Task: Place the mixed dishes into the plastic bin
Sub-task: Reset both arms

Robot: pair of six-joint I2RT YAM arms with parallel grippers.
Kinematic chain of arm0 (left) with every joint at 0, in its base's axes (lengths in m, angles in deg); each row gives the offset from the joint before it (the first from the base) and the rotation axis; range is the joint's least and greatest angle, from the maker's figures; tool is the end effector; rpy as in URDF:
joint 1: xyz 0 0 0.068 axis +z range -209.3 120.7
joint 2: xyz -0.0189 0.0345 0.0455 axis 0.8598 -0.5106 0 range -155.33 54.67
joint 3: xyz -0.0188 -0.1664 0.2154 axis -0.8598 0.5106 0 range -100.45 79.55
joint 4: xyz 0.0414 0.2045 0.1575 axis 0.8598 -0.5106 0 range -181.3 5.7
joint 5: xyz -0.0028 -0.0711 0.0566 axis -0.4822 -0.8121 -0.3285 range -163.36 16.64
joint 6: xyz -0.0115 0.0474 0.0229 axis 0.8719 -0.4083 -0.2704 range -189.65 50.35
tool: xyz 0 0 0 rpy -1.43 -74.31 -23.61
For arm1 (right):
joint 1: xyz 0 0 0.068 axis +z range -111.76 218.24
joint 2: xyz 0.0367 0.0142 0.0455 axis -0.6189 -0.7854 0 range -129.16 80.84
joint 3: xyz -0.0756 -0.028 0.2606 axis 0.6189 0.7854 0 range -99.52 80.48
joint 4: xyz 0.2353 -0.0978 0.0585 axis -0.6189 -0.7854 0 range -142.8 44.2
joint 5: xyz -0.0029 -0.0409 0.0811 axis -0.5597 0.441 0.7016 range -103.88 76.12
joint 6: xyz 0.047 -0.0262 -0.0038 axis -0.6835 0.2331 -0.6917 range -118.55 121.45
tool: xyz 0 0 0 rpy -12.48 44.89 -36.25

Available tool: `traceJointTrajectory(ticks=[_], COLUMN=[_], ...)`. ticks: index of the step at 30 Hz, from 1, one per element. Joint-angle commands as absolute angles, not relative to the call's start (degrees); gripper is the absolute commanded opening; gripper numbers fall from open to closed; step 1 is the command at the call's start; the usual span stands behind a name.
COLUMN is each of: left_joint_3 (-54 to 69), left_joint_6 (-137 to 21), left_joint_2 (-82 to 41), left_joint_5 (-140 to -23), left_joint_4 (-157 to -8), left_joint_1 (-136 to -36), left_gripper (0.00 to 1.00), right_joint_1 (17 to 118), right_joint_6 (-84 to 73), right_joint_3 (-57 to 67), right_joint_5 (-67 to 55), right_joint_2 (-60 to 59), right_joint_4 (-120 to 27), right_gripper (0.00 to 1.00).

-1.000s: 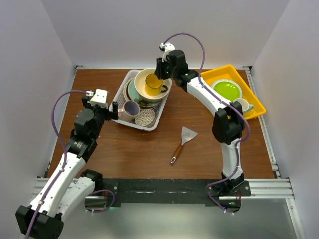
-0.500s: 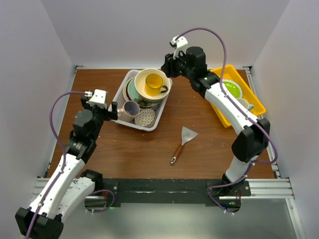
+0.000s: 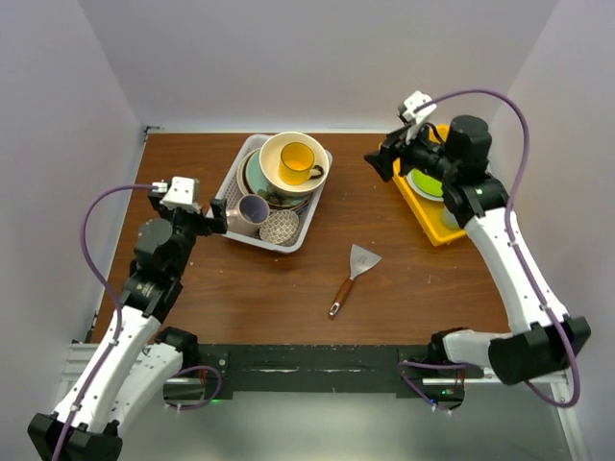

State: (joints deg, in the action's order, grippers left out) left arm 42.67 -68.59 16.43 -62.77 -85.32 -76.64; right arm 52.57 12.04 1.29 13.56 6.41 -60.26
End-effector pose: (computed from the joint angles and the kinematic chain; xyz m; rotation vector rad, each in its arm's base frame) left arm 0.1622 -0.0438 0.3266 0.0861 1.6102 -0.0993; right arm 0.2792 0.0882 0.4301 -0.7117 1.5912 0.4636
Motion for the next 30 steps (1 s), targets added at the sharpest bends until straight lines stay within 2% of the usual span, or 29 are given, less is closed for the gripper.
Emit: traceJointTrajectory(ticks=[1,5,6,7,9,19,26,30], left_joint_3=[42.81,42.64,42.11,41.76,40.45,32.71,27.62,25.5], left_joint_6=[-63.15,-58.59,-57.97,-56.92,-56.21,-54.0,-54.53,-55.5], left_joint_2=[19.16,22.93,23.55,24.52,25.14,27.95,28.75,28.4], left_joint_5=[-65.89,-68.88,-69.75,-70.11,-71.16,-73.1,-74.59,-74.33], left_joint_4=[-84.21,-88.51,-89.21,-89.92,-92.38,-100.56,-103.54,-105.13], left_joint_1=[-76.35,-76.35,-76.35,-76.35,-76.35,-76.35,-76.35,-76.35], left_gripper=[0.99,1.0,1.0,1.0,1.0,1.0,1.0,1.0], right_joint_1=[50.99,48.97,48.61,47.57,46.5,41.75,41.75,41.84], right_joint_6=[18.06,17.36,16.84,16.05,14.64,5.68,-5.22,-6.37], right_joint_3=[3.93,7.62,8.58,9.11,10.43,10.0,6.4,5.51], right_joint_5=[18.37,18.46,18.2,18.28,16.11,12.49,-2.07,-4.56], right_joint_2=[12.8,17.46,18.17,19.74,21.16,26.08,28.19,29.59], right_joint_4=[-65.21,-66.45,-66.8,-66.81,-66.46,-67.94,-69.35,-71.19], right_gripper=[0.75,0.8,0.86,0.87,0.98,0.98,0.98,0.98])
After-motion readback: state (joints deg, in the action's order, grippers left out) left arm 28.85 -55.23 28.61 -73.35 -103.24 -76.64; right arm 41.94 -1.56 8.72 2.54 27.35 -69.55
